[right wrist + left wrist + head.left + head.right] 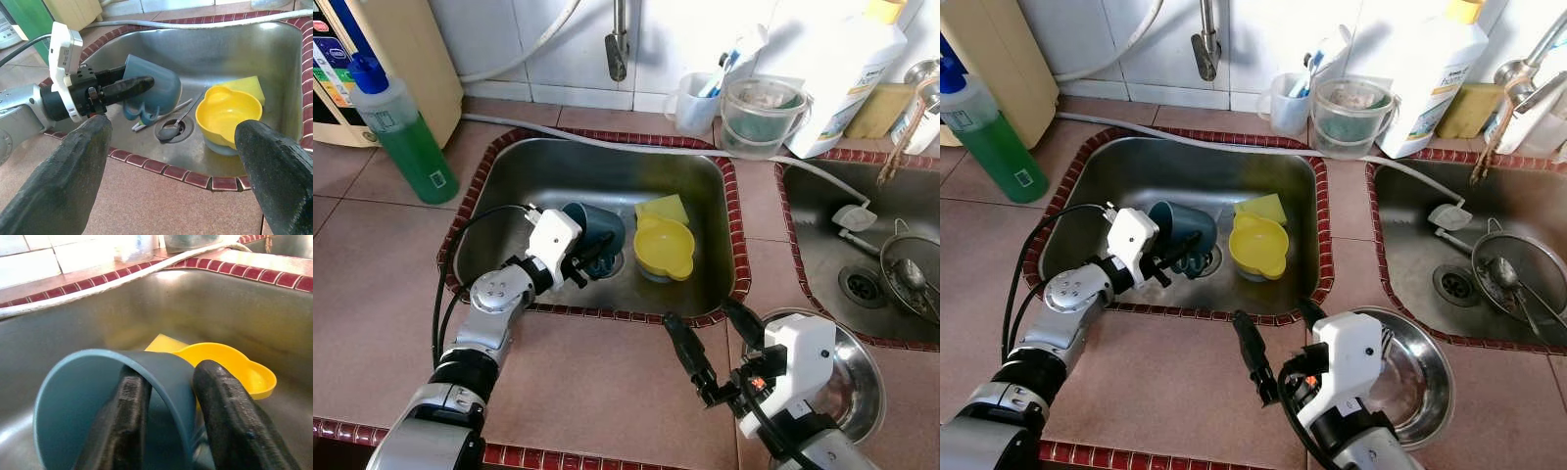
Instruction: Kitchen organization
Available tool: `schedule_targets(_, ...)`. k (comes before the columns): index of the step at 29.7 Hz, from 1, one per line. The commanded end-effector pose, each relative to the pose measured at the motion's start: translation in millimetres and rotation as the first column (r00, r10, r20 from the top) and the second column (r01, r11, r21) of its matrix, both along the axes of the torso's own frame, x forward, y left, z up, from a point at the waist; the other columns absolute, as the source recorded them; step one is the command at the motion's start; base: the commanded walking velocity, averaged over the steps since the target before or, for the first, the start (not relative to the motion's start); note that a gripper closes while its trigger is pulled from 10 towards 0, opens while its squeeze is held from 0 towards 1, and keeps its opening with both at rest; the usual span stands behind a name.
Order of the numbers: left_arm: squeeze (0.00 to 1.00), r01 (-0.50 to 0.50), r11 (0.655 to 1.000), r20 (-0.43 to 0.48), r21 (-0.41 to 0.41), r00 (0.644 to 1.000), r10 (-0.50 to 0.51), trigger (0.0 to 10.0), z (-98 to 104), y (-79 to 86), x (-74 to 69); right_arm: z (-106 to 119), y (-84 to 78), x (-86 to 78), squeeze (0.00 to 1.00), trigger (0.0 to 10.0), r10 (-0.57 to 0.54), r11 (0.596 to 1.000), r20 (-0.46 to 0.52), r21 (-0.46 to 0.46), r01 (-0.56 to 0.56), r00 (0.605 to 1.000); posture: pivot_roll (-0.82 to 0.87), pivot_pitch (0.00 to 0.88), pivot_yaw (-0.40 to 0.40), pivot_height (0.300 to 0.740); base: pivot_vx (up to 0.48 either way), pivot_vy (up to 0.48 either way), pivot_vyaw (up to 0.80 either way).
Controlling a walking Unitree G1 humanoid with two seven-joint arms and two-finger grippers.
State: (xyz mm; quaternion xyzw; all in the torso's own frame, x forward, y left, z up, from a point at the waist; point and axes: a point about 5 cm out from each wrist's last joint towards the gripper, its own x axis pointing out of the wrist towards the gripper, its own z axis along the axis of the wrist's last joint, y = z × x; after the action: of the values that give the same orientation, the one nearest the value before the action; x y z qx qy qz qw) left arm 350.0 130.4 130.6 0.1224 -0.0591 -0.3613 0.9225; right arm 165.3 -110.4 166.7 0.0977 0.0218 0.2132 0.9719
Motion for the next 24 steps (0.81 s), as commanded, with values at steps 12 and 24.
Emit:
schedule_targets(12,1.00,0.113,0.985,0.035,0.134,0.992,-0.119,10.0,-8,-5.7,-9.5,0,-1.4,-1.7,0.00,10.0,-0.002,1.000,0.000,0.000,0.002,1.000,-0.29,0.212,0.028,0.740,0.000,0.000,0.00)
schedule_targets(24,1.00,0.231,0.916,0.122,0.328,0.951,-0.283,10.0,-5,-13.7,-18.9,1,-1.2,4.5,0.00,10.0,0.002,1.000,0.015,-0.004,-0.002,1.000,-0.28,0.203,0.032,0.740,0.000,0.000,0.00)
